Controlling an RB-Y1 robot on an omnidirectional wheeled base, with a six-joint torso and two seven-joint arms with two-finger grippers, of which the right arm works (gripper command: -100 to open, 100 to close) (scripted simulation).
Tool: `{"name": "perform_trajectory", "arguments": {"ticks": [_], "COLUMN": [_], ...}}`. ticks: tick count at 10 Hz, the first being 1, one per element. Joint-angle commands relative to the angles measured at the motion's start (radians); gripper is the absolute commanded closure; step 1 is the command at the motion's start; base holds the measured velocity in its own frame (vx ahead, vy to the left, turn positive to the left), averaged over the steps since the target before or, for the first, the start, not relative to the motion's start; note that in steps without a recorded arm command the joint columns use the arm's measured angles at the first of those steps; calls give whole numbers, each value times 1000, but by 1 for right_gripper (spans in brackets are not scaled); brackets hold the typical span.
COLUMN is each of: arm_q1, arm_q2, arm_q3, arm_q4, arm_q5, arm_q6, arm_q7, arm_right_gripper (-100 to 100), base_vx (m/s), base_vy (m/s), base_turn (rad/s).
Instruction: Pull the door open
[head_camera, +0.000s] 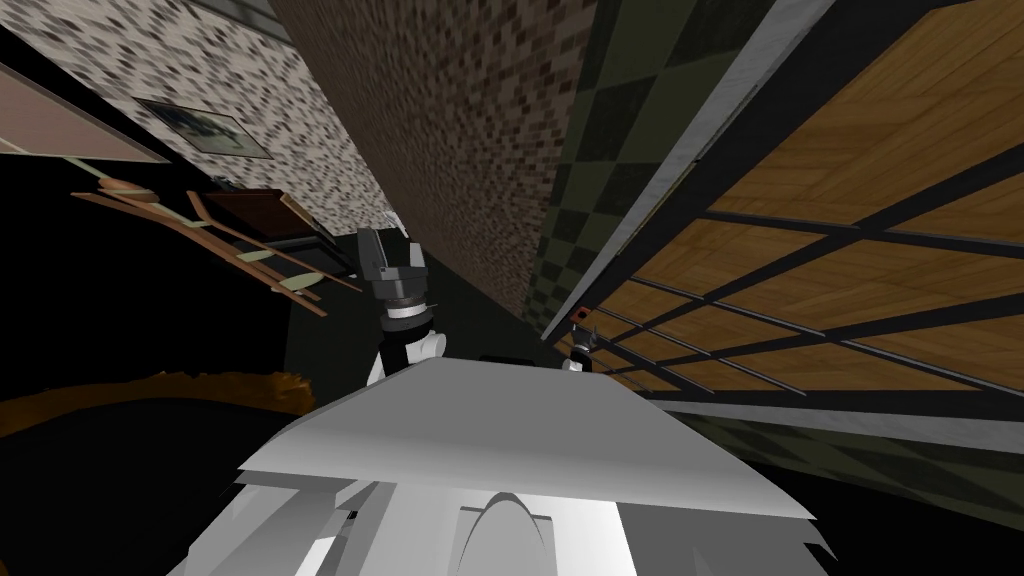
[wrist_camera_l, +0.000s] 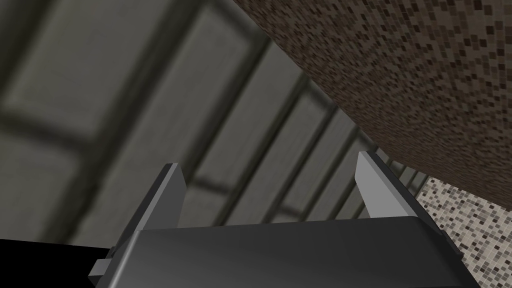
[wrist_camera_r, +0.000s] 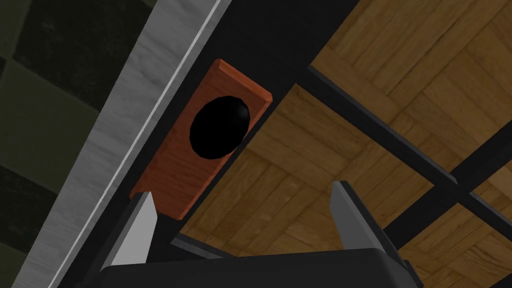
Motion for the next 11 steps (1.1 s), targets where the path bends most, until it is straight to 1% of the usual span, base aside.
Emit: {"name": "perform_trajectory", "arguments": {"ticks": [1, 2, 3, 4, 5, 6, 7, 8, 10, 11], "arm_q1": [-5, -8, -8, -12, -12, -16, -19, -19, -25, -25], "arm_q2": [9, 17, 17, 25, 25, 32, 39, 39, 52, 52], "arm_q3": [3, 6, 6, 9, 9, 12, 14, 14, 18, 18], "arm_q4": [-6, -12, -12, -18, -18, -24, -30, -30, -40, -40], "arm_q5": [-15, -28, -28, -41, -41, -53, -64, -64, -85, -85], "arm_q6": [4, 9, 9, 13, 13, 18, 22, 22, 29, 29], "arm_q7": [-50, -74, -92, -125, -132, -172, -199, -212, -277, -286], "arm_right_gripper": [-100, -100, -100, -100, -100, -100, -100, -100, -100, -100], "base_vx": [-45, -74, -60, -53, -40, -43, -61, -49, -60, -45], "base_vy": [-4, -6, -5, -7, -8, -7, -7, -5, -10, -5], "base_turn": [22, 29, 17, 20, 12, 25, 29, 10, 22, 11]}}
